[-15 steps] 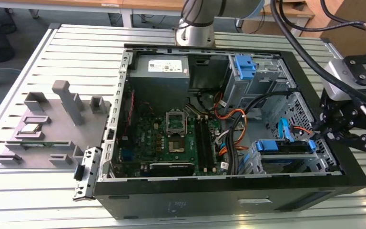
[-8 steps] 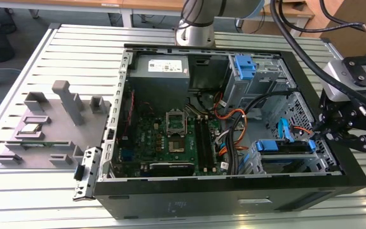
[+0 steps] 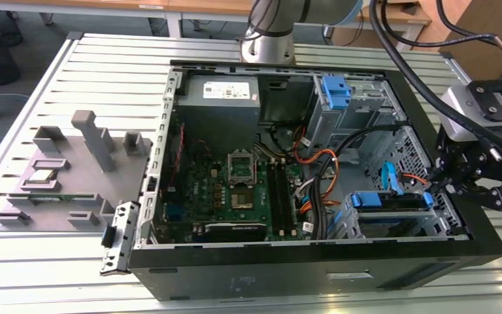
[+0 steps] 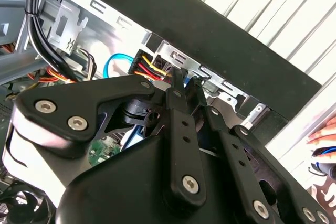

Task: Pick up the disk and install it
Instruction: 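Insert the first disk wire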

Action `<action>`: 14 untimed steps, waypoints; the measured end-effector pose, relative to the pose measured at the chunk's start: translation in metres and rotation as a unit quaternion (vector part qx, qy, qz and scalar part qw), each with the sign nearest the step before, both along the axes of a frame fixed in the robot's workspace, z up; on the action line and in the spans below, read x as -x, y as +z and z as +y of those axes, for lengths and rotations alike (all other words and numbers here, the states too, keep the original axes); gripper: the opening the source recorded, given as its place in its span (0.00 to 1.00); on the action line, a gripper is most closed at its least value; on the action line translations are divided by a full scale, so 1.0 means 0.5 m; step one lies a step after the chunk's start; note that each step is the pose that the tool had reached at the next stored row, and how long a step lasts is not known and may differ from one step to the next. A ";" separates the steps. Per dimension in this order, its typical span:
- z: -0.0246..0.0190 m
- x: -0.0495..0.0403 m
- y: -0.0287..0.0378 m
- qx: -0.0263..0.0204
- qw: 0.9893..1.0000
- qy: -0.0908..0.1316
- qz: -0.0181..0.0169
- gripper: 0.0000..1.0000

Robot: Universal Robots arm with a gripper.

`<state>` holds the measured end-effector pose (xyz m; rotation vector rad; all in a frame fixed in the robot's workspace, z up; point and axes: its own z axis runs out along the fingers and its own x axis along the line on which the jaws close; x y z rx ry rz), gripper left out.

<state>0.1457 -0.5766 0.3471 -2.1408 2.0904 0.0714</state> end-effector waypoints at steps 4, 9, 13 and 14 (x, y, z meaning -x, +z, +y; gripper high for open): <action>0.0001 0.000 -0.003 0.000 1.000 0.000 0.001 0.24; 0.0001 0.000 -0.005 0.001 1.000 0.000 0.002 0.24; 0.0001 0.000 -0.005 0.001 1.000 0.000 0.002 0.24; 0.0001 0.000 -0.005 0.001 1.000 0.000 0.002 0.24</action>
